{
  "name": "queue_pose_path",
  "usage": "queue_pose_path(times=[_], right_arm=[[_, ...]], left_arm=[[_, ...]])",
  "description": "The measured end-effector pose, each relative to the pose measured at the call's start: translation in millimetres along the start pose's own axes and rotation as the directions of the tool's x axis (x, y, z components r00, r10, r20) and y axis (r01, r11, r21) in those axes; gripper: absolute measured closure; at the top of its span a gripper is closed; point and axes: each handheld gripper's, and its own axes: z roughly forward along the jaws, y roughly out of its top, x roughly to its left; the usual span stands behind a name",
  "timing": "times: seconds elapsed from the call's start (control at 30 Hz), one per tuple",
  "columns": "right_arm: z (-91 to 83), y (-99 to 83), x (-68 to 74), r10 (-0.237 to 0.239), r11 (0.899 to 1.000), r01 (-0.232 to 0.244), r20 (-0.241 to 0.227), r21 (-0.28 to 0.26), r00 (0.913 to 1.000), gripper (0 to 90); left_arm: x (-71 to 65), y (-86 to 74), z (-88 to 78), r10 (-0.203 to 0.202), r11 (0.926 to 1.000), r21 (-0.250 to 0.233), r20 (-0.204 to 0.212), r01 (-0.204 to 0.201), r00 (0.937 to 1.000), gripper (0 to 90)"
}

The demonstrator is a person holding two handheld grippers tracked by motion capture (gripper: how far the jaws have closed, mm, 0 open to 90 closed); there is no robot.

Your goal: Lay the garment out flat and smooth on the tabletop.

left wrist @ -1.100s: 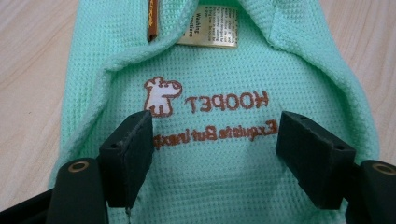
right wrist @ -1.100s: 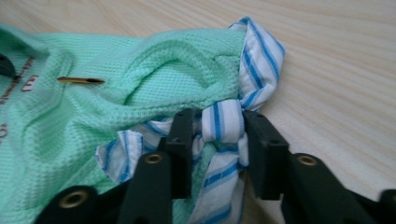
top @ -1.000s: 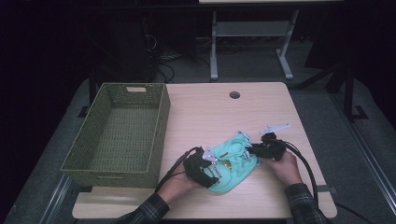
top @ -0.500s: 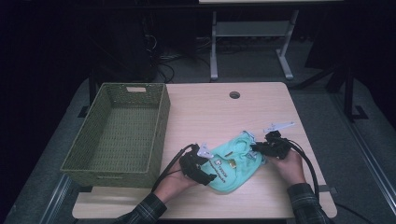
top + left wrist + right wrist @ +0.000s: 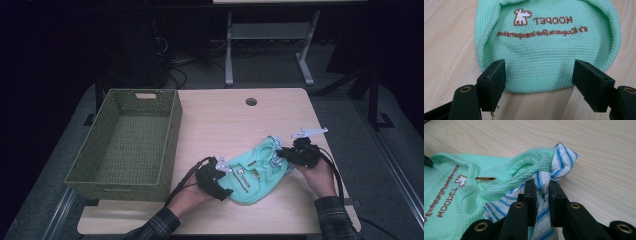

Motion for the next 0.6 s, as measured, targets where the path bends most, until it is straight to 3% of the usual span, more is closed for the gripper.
queue_pose_path(times=[0.6], right_arm=[[-16.0, 12.2, 21.1, -0.054, 0.997, 0.053, -0.015, -0.051, 0.9984, 78.7]], left_arm=[[-0.6, 0.5, 2.1, 0.008, 0.9999, -0.008, -0.011, -0.009, 0.9999, 26.1]])
